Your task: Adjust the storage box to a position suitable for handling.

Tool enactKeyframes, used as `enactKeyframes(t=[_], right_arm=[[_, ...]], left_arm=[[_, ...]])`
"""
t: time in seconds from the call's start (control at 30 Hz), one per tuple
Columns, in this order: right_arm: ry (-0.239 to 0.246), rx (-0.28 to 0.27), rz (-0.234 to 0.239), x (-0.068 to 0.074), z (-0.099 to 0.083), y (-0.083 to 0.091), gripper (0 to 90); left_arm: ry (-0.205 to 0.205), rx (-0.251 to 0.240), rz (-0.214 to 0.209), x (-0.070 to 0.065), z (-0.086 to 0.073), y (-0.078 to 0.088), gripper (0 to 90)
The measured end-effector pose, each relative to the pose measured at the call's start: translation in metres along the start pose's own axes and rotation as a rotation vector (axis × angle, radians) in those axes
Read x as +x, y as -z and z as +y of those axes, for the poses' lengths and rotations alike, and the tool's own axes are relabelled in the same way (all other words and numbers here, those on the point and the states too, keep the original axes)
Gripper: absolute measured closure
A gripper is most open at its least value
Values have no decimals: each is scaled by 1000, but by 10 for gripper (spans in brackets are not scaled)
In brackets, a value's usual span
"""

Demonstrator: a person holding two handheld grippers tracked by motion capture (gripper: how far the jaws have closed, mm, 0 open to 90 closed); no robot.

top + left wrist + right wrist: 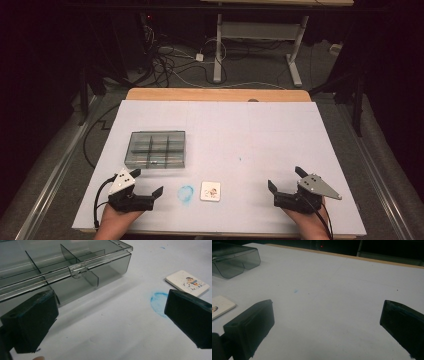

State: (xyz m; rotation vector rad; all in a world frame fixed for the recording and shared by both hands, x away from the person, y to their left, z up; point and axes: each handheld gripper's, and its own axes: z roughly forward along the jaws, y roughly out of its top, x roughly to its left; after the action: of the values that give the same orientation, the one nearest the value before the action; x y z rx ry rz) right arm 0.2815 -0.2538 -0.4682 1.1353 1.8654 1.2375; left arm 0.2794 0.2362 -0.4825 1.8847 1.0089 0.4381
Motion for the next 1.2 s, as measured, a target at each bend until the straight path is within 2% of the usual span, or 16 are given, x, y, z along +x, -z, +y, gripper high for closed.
enactKeyframes(t=[0.13, 0.37, 0.53, 0.57, 0.67, 0.73, 0.77, 0.83, 0.87, 0.9, 0.93, 1.0, 1.07, 1.1, 1.17, 1.2], right_arm=[[-7, 5, 11, -4, -1, -2, 0], [1, 3, 8, -3, -1, -1, 0], [-11, -1, 14, -1, 1, -3, 0], [-11, -2, 18, 0, 2, -4, 0], [-7, 0, 31, 1, 4, -7, 0], [-15, 0, 46, 3, 7, -11, 0], [-18, 2, 71, 7, 11, -14, 19], [-18, 5, 82, 9, 12, -16, 31], [-16, 19, 102, 16, 12, -19, 47], [-7, 28, 114, 19, 13, -21, 89], [-7, 28, 114, 19, 13, -21, 89], [-4, 59, 147, 30, 14, -26, 162], [-4, 69, 159, 33, 15, -28, 185], [-5, 93, 193, 37, 15, -32, 240], [-9, 117, 217, 43, 15, -35, 316], [-9, 117, 217, 43, 15, -35, 316]], left_arm=[[-2, 17, -1, 0, 0, -4, 0], [18, 2, -6, 3, 0, -1, 0], [27, -1, -4, 2, -3, -1, 0], [24, -2, -7, 1, -4, -1, 0], [-19, -20, 2, -3, -6, 1, 0], [-22, -40, 2, -3, -7, 2, 0], [-17, -44, 3, -3, -7, 3, 1], [-3, -50, -4, -1, -7, 3, 1], [3, -49, -9, -1, -7, 3, 0], [4, -45, -16, 0, -7, 3, 0], [4, -45, -16, 0, -7, 3, 1], [-10, -41, -22, -1, -7, 3, 1], [-18, -34, -30, -1, -7, 2, 0], [-17, -28, -35, -1, -6, 1, 0], [-18, -23, -38, 0, -6, 1, 0], [-18, -18, -40, 0, -6, 0, 0]])
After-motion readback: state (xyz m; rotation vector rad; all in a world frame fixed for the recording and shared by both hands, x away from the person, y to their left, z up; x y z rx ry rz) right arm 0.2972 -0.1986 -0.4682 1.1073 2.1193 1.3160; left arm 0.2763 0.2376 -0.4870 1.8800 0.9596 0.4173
